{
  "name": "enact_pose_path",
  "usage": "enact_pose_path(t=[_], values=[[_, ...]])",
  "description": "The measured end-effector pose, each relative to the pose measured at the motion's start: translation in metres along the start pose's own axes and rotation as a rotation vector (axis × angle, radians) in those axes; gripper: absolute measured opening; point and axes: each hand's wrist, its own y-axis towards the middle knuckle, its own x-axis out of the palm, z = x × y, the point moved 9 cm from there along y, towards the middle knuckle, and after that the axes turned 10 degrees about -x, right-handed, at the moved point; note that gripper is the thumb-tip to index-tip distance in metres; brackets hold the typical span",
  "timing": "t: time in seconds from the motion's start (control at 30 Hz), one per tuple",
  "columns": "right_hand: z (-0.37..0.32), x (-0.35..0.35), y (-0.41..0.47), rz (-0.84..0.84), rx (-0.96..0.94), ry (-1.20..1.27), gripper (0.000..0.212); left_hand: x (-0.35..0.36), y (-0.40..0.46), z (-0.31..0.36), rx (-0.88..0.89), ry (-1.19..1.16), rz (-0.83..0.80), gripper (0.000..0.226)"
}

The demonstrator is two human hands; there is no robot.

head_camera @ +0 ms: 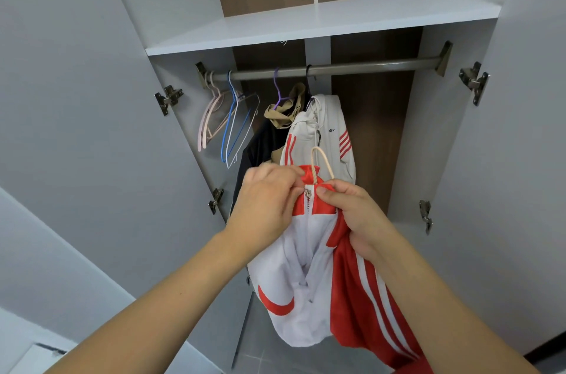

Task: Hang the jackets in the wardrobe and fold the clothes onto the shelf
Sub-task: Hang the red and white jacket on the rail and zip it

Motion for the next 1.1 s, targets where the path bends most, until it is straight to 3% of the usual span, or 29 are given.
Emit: enact_pose_path(t=[0.13,0.2,0.37,0.5,0.6,0.77,0.97,1.1], values=[[0.0,-0.003,0.004,0.062,0.005,0.06,0.013,0.001,-0.007,0.014,0.103,0.277,0.13,0.017],[0.0,-0.002,0.006,0.093,-0.014,0.061,0.014,0.007,-0.014,0.019,0.126,0.315,0.149,0.003],[0.013,0.002,0.002,0.157,0.021,0.002,0.016,0.014,-0.025,0.013,0.161,0.344,0.124,0.015],[0.011,0.007,0.001,0.156,0.03,-0.014,0.016,0.008,-0.022,0.005,0.127,0.335,0.113,0.009],[-0.007,0.009,0.007,0.12,0.026,-0.022,0.014,-0.007,-0.009,-0.001,0.017,0.222,0.146,0.025],[-0.021,0.018,0.01,-0.069,0.028,-0.244,0.016,-0.01,-0.003,0.007,0.036,0.217,0.103,0.028],[-0.013,0.006,0.01,0.025,0.052,-0.212,0.016,-0.018,-0.008,0.01,0.107,0.248,0.123,0.028],[-0.015,0.002,0.015,0.159,0.051,-0.212,0.014,-0.003,-0.018,0.015,0.143,0.175,0.018,0.011]])
